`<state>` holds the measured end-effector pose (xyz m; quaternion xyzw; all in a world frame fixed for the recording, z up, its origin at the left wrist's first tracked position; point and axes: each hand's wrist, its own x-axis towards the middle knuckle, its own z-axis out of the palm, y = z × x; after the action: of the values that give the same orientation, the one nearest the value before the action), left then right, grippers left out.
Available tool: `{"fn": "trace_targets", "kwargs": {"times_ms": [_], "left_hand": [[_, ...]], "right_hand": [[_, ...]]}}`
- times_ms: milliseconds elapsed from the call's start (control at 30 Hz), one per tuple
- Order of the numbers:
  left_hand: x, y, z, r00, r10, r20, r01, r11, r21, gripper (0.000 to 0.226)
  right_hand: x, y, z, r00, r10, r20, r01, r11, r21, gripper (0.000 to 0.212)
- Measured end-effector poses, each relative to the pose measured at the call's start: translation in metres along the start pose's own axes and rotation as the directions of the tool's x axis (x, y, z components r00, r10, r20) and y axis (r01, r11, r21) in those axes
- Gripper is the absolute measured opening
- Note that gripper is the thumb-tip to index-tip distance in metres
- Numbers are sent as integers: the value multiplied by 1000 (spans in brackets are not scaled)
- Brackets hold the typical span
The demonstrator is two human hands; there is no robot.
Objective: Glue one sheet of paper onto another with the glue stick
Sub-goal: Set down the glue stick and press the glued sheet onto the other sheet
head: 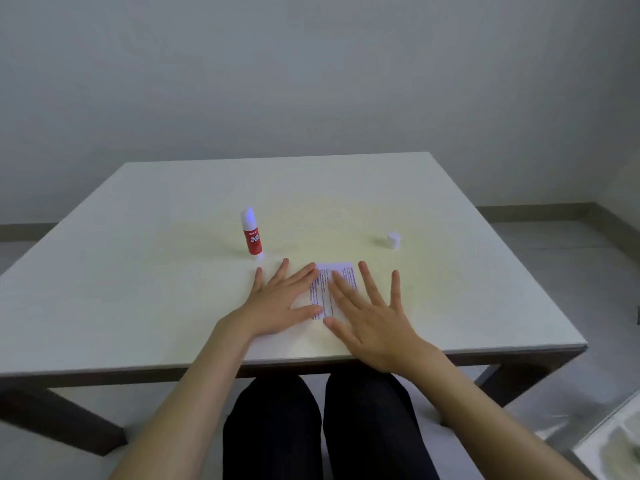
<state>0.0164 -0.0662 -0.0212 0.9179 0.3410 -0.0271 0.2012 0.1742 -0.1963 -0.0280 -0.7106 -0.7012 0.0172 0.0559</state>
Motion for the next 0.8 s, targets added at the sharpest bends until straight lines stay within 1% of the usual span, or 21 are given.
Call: {"fn": "trace_targets", "kwargs": {"times_ms": [67,100,200,267,300,400,433,500,567,633,700,800], "left_hand": [[1,0,-1,1000,-3,17,3,1000,4,74],[2,1,-3,1000,-8,26,8,1000,6,75],[3,4,-7,998,-28,51,27,1000,12,79],[5,6,-10,998,-45,52,44,999,19,82],[6,7,-11,998,-52,48,51,998,21,84],[8,5,-12,998,-43,37,43,999,17,88],[8,4,-13,999,-37,33,37,999,17,89],[9,3,-14,999,-30,33,30,999,22,92],[10,4,-13,998,-40,42,39,999,16,95],[9,5,-13,997,-61,52,61,998,0,98],[10,4,-14,996,-65,53,65,998,4,95],[10,3,-14,996,-62,57,62,998,12,92]], "right_hand": [[2,-4,2,996,-83,34,82,996,42,83],[7,-1,1,995,-80,51,78,996,38,81],[36,15,-12,991,56,122,-53,998,-24,70],[50,17,-17,980,112,166,-103,993,-61,72],[51,12,-17,982,97,162,-88,994,-60,75],[29,-7,-3,993,-64,100,64,998,8,87],[22,-8,1,991,-95,95,93,995,25,88],[24,-2,-2,989,-86,119,84,996,23,84],[37,7,-11,988,-22,155,26,999,-27,74],[48,7,-17,985,25,172,-14,998,-69,70],[46,-1,-15,989,28,147,-18,997,-71,75],[23,-9,-3,992,-72,104,72,997,2,88]]}}
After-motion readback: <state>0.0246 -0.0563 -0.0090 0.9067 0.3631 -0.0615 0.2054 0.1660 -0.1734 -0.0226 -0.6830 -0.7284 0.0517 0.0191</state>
